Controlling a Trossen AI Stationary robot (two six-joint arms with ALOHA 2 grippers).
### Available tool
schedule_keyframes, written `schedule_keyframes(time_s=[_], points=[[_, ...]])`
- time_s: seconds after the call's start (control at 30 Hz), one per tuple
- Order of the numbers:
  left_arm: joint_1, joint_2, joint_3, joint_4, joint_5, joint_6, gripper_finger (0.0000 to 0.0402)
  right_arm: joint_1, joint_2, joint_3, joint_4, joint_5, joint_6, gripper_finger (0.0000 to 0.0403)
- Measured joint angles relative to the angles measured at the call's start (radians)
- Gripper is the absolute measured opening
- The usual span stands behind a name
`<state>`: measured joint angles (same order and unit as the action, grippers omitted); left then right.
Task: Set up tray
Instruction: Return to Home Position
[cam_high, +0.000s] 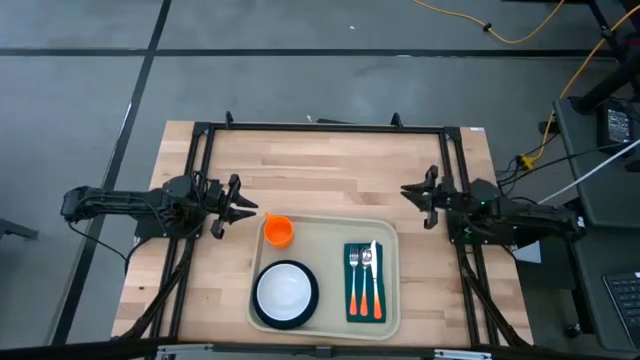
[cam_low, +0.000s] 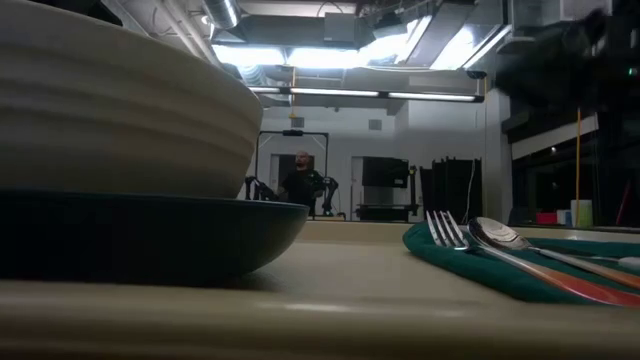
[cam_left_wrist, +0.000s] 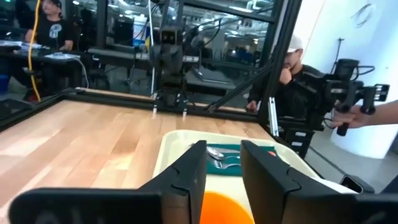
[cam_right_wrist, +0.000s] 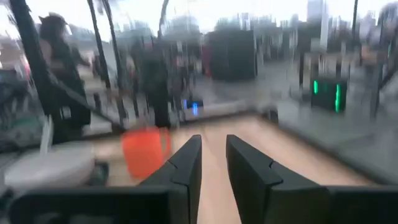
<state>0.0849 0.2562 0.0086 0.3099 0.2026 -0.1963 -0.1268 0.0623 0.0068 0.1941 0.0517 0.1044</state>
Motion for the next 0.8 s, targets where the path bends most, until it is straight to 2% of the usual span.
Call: schedule_keyframes(time_s=[0.33, 0.5, 0.7, 0.8], points=[[0.000, 0.001, 0.000, 0.000, 0.000, 0.000, 0.0091, 0.000, 0.030, 0.000, -0.161, -0.002, 0.210, 0.0080], [0.000, 0.001, 0.000, 0.000, 0.000, 0.000, 0.0093, 0.000, 0.029, 0.000, -0.160, -0.019, 0.285, 0.0080], [0.000, -0.040, 0.000, 0.000, 0.001, 0.000, 0.0094, 0.000, 0.029, 0.000, -0.125, -0.060, 0.027, 0.0080], [0.000, -0.100, 0.000, 0.000, 0.001, 0.000, 0.0091, 0.000, 0.029, 0.000, -0.079, -0.073, -0.007, 0.0080]])
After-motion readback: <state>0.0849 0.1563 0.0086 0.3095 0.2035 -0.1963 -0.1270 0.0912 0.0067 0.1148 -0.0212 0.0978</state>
